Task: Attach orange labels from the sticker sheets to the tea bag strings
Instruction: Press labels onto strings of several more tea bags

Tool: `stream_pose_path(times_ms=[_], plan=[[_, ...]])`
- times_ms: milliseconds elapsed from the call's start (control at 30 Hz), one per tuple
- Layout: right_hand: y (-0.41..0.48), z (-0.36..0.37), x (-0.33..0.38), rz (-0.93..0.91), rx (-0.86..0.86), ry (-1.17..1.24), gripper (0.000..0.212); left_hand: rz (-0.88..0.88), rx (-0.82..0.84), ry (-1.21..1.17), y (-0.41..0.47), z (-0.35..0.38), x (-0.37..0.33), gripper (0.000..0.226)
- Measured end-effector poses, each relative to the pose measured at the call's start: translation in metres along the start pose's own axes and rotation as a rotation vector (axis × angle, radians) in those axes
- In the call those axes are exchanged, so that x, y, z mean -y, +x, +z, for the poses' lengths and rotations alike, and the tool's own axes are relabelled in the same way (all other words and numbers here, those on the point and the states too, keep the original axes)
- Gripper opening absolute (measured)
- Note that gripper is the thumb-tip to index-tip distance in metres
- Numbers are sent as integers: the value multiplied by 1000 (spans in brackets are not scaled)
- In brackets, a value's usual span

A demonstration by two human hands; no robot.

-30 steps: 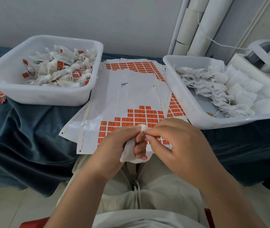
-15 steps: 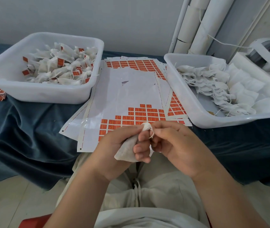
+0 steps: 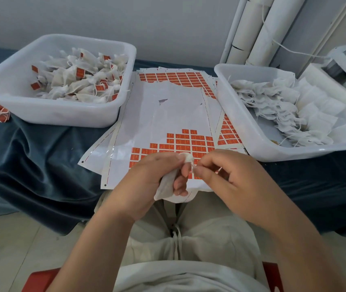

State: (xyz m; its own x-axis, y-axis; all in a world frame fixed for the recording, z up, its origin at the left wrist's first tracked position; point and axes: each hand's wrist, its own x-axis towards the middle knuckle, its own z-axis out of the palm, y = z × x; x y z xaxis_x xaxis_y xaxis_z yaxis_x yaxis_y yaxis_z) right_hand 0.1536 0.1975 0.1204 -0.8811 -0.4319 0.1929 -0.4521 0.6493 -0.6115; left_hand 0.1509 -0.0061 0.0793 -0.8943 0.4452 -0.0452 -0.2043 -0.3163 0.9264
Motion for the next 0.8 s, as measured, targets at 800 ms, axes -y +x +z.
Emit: stream_pose_path(times_ms=[800], plan=[[8, 30, 2, 152, 17, 993, 18, 11, 74, -226, -6, 4, -11, 34]])
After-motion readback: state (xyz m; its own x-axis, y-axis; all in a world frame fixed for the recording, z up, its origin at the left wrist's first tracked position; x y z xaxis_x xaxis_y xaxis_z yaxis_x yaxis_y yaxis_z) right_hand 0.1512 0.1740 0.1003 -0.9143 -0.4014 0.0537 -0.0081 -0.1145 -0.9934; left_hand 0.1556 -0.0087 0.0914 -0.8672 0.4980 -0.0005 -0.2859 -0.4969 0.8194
